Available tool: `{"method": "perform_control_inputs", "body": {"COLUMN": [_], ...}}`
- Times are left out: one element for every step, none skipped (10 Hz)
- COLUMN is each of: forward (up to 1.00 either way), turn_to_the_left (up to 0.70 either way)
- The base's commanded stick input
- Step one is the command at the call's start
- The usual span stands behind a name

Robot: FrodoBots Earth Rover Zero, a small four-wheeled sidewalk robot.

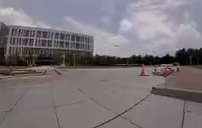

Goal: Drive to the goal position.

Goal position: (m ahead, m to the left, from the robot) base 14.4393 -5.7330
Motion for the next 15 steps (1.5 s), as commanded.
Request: {"method": "perform_control_inputs", "body": {"forward": [0.50, 0.50, 0.50, 0.50, 0.50, 0.50, 0.50, 0.50, 0.50, 0.50, 0.50, 0.50, 0.50, 0.50, 0.50], "turn_to_the_left": [-0.02, -0.02, -0.02, -0.02, -0.02, -0.02, -0.02, -0.02, -0.02, -0.02, -0.02, -0.02, -0.02, -0.46, -0.52]}}
